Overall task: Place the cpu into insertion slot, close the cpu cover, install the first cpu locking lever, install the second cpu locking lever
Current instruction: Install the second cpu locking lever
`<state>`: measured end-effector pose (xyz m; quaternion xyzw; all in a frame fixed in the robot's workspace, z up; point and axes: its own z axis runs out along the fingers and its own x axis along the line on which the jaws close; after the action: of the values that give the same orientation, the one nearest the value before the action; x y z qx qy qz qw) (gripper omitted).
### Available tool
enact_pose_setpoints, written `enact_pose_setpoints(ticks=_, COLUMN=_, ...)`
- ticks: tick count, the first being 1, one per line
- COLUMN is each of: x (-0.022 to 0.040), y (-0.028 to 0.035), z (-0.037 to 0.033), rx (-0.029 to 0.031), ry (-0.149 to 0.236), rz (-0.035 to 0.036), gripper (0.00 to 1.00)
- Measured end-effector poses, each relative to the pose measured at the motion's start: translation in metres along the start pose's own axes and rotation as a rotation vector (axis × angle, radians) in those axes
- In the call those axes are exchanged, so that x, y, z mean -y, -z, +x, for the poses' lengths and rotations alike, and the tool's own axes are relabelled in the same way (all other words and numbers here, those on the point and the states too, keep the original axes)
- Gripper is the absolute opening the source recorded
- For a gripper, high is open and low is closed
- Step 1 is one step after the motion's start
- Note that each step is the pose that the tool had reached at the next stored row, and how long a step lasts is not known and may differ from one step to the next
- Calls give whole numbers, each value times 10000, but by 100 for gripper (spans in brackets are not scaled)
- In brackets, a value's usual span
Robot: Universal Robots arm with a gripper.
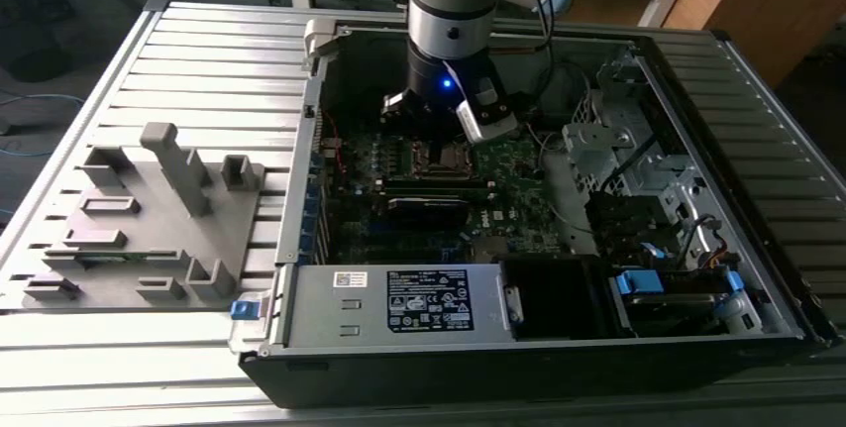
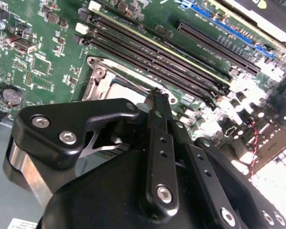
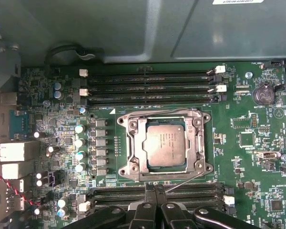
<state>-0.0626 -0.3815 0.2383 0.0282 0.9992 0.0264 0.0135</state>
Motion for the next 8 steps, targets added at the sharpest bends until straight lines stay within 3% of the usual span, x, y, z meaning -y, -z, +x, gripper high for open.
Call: enact_pose_setpoints(ticks=8, x=0, y=-3, z=0, rx=-20, ry=-2, rz=5, gripper=10)
